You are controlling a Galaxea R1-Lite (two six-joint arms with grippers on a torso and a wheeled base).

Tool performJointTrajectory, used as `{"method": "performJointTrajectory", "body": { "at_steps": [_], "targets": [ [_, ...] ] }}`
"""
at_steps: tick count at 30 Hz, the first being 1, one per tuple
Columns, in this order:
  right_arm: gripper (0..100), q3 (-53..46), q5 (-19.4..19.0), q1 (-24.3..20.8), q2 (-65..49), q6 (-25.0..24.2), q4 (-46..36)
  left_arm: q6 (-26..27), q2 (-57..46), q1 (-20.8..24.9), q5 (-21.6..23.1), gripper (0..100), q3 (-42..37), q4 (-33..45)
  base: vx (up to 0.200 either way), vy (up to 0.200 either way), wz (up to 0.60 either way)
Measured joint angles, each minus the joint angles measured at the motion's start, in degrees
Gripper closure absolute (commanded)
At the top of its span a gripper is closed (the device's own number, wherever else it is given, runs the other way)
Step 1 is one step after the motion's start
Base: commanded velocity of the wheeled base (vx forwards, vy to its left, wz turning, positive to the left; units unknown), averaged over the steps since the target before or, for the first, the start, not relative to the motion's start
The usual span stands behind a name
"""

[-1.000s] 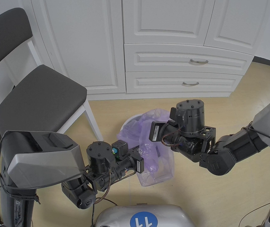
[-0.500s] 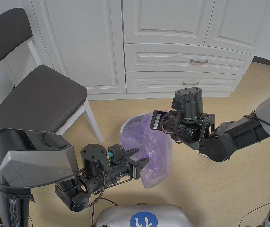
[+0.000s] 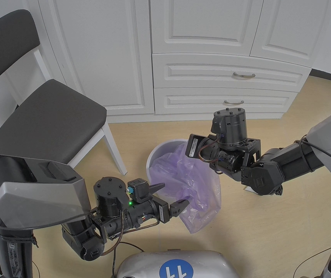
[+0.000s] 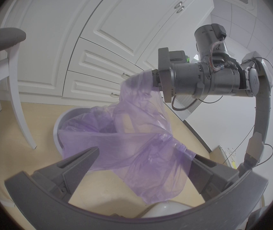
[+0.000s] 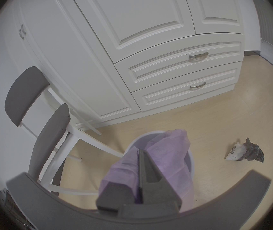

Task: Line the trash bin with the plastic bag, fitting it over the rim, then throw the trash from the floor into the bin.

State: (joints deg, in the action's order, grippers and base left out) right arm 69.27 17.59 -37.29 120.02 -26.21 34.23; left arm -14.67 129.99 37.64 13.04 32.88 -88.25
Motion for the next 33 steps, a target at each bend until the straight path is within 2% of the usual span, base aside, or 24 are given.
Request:
{"method": "performJointTrajectory", "body": {
  "at_steps": [9,16,18,25,30,33],
  "targets": [
    [100,0.83,0.17,0.52,0.46,-0.26,-1.0,-1.67,0.83,3.95,0.63,0,-1.88,0.0,0.0,0.0,0.0],
    [100,0.93,0.41,-0.02,0.57,-0.55,-1.08,-12.73,1.85,5.46,0.33,0,1.27,0.12,0.0,0.0,0.0],
    [100,0.9,0.48,-0.16,0.57,-0.59,-1.04,-14.23,1.99,5.68,0.28,0,2.43,0.15,0.0,0.0,0.0],
    [100,0.46,0.83,-1.07,0.55,-0.61,-1.06,-14.53,2.49,5.85,-0.6,0,4.44,0.22,0.0,0.0,0.0],
    [100,0.46,4.27,-3.08,0.52,-0.8,-1.11,-14.18,3.58,6.51,-5.69,0,6.53,0.23,0.0,0.0,0.0],
    [100,0.49,4.9,-4.72,0.41,-1.45,-1.52,-14.07,4.52,7.72,-7.47,0,7.96,0.26,0.0,0.0,0.0]
  ]
}}
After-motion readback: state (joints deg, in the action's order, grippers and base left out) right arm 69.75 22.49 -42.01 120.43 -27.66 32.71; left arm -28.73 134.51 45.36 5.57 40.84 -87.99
